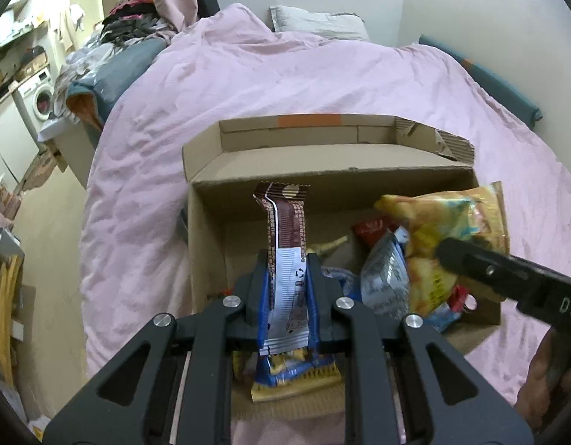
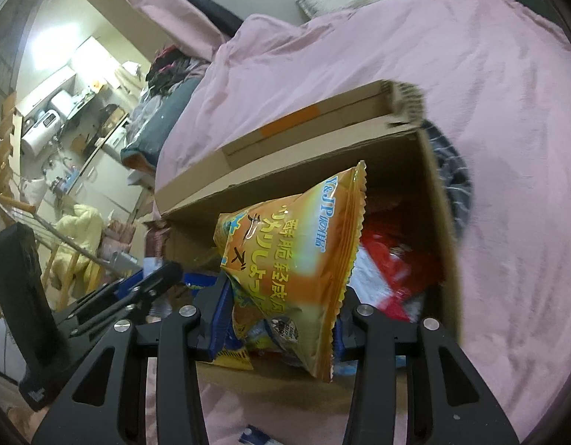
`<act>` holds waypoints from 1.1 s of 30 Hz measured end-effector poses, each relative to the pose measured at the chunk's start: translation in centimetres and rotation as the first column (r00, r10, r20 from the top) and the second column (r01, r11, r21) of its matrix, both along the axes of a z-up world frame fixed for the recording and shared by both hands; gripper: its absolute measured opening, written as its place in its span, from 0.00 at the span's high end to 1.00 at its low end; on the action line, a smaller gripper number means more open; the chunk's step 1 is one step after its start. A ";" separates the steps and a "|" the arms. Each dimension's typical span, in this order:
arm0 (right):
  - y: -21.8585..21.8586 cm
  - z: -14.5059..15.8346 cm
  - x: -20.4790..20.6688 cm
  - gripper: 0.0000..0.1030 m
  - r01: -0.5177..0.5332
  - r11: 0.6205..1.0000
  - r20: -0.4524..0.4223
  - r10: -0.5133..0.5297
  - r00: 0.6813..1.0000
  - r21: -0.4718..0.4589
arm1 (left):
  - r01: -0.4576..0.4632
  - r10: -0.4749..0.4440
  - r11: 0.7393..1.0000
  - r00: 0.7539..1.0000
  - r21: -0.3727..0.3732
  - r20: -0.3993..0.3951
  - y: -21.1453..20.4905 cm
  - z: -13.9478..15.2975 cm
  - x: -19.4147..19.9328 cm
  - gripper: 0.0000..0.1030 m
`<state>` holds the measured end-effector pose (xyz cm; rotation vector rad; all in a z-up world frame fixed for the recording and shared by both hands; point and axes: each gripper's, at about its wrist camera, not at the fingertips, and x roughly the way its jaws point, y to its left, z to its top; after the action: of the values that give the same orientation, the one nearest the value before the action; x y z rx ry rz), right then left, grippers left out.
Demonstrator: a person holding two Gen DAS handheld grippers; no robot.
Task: Organize snacks
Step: 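Carry the chip bag and stick snack over the box with both tools, then open both tools to drop the chip bag and stick snack into the box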
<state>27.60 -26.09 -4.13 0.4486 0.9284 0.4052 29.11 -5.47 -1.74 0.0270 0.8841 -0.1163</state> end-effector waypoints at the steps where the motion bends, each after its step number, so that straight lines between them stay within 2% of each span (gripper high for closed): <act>1: 0.3 -0.2 0.4 0.55 -0.008 1.000 -0.005 0.008 1.000 0.003 | -0.002 0.002 1.000 1.000 0.002 0.003 -0.1 -0.1 0.3 0.86; 6: 1.0 -1.4 1.5 0.54 -0.026 0.999 -0.044 0.027 0.999 0.024 | -0.008 0.008 1.000 1.000 -0.028 -0.003 0.0 -0.4 1.1 0.85; 11: 1.0 -1.3 1.8 0.54 -0.037 0.999 -0.046 0.039 0.998 0.035 | 0.006 -0.006 1.000 1.000 -0.003 0.010 -0.5 -0.2 1.1 0.82; 15: 0.5 -1.0 1.7 0.42 -0.014 0.999 -0.041 0.016 0.999 0.040 | 0.007 -0.007 1.000 1.000 -0.009 0.009 -0.5 -0.1 0.8 0.43; 17: 0.4 -0.8 1.7 0.39 -0.013 0.999 -0.030 0.014 0.999 0.049 | -0.004 0.005 1.000 1.000 -0.011 0.028 -0.3 0.2 0.4 0.36; 18: 0.2 -0.6 1.6 0.33 -0.009 0.999 -0.023 0.010 1.000 0.048 | -0.006 0.006 1.000 0.999 -0.014 0.032 -0.3 0.4 0.3 0.33; 19: 0.1 -0.2 1.4 0.22 -0.002 0.999 -0.009 0.003 1.000 0.042 | -0.010 0.011 1.000 0.999 -0.014 0.035 -0.2 0.5 0.3 0.27; 21: -0.2 0.6 1.1 0.10 0.024 0.999 0.029 -0.025 0.999 0.024 | -0.023 0.024 1.000 0.999 -0.013 0.042 0.0 0.7 0.1 0.22; 24: -0.7 0.8 0.9 0.09 0.045 0.999 0.045 -0.045 0.998 0.019 | -0.016 0.018 0.999 0.999 -0.041 0.045 0.4 0.8 -0.1 0.22; 33: -0.9 0.4 1.0 0.09 0.038 0.999 0.020 -0.039 0.999 0.019 | -0.038 0.040 0.998 0.998 -0.045 0.040 0.9 0.5 -0.5 0.21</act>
<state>28.61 -26.99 -3.77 0.4776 0.8959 0.3828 28.65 -4.61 -1.23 -0.0295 0.8405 -0.0987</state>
